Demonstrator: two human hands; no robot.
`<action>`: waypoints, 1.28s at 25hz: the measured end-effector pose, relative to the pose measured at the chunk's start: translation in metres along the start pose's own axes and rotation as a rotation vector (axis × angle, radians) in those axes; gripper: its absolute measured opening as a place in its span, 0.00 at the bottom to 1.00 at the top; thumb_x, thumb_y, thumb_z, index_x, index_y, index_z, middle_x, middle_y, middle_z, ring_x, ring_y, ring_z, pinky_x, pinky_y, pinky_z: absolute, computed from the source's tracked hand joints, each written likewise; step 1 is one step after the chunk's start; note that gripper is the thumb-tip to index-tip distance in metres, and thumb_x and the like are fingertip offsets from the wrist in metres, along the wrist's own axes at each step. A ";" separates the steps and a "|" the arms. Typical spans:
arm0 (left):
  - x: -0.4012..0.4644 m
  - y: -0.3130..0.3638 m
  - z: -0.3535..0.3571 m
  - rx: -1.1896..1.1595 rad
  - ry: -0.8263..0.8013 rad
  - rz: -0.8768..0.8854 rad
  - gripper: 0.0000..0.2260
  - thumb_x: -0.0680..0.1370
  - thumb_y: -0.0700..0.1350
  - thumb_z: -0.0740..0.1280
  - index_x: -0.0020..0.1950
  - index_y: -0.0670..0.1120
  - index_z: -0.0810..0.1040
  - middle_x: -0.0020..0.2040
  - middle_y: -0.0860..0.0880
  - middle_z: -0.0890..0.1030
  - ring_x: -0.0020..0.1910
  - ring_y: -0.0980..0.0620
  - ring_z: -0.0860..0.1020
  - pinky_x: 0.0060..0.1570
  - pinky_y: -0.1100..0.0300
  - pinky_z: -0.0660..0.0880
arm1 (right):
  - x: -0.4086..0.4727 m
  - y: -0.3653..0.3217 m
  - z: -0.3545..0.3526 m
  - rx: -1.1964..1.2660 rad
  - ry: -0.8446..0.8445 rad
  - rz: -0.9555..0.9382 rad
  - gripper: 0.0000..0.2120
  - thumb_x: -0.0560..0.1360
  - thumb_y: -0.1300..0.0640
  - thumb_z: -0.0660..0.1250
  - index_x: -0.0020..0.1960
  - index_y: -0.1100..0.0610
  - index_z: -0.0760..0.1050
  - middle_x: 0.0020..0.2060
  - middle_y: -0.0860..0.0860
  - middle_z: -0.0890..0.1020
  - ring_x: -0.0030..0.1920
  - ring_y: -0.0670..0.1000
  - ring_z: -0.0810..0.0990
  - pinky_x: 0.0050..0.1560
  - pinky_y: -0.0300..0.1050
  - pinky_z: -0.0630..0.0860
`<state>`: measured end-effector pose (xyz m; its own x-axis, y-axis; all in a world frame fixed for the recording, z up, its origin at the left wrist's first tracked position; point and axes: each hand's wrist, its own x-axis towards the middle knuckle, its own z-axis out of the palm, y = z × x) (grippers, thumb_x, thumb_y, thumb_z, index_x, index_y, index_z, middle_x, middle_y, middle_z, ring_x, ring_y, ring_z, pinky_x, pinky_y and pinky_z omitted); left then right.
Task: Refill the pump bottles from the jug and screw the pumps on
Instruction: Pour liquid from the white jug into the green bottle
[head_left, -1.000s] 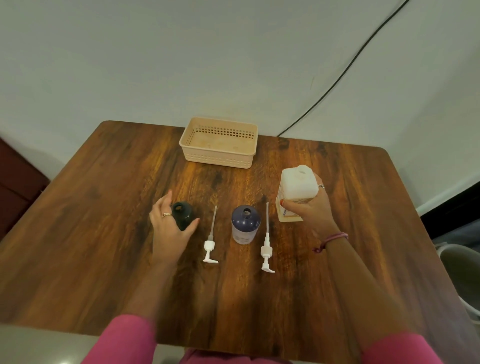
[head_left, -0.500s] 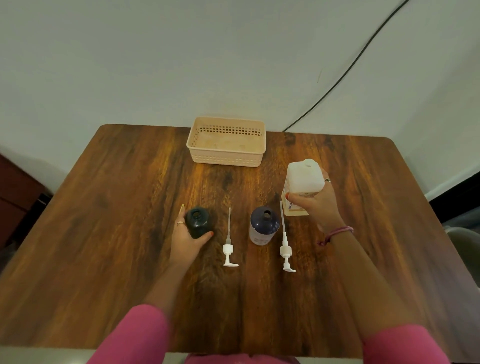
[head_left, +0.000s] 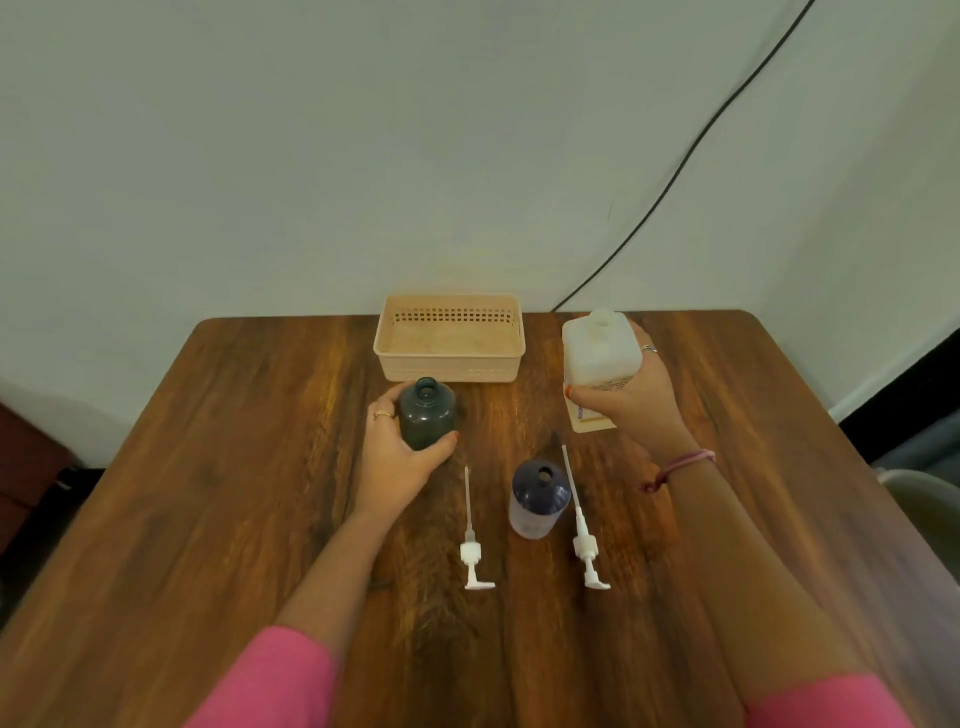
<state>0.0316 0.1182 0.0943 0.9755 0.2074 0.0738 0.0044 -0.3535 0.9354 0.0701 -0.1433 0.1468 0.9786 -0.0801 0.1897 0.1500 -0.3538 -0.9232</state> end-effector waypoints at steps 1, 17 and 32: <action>0.004 0.017 -0.001 -0.009 -0.003 0.038 0.33 0.65 0.44 0.79 0.63 0.57 0.65 0.64 0.51 0.69 0.62 0.56 0.71 0.60 0.63 0.71 | 0.004 -0.010 -0.001 -0.014 0.003 -0.025 0.37 0.61 0.65 0.78 0.64 0.49 0.66 0.52 0.46 0.76 0.51 0.44 0.77 0.39 0.34 0.79; 0.028 0.173 -0.015 -0.112 0.043 0.311 0.37 0.64 0.44 0.79 0.68 0.57 0.68 0.59 0.54 0.68 0.52 0.64 0.71 0.47 0.71 0.72 | 0.054 -0.154 -0.033 -0.436 -0.031 -0.411 0.49 0.57 0.58 0.79 0.73 0.50 0.60 0.59 0.45 0.70 0.56 0.48 0.71 0.49 0.36 0.72; 0.031 0.204 -0.015 -0.179 0.058 0.366 0.37 0.64 0.44 0.79 0.68 0.57 0.68 0.59 0.54 0.68 0.53 0.61 0.72 0.40 0.77 0.73 | 0.071 -0.194 -0.047 -0.651 -0.053 -0.547 0.50 0.58 0.57 0.77 0.74 0.48 0.56 0.65 0.48 0.68 0.61 0.51 0.67 0.55 0.44 0.69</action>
<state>0.0590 0.0666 0.2925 0.8916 0.1502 0.4271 -0.3837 -0.2503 0.8889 0.1041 -0.1243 0.3555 0.7996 0.2966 0.5222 0.5087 -0.7967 -0.3264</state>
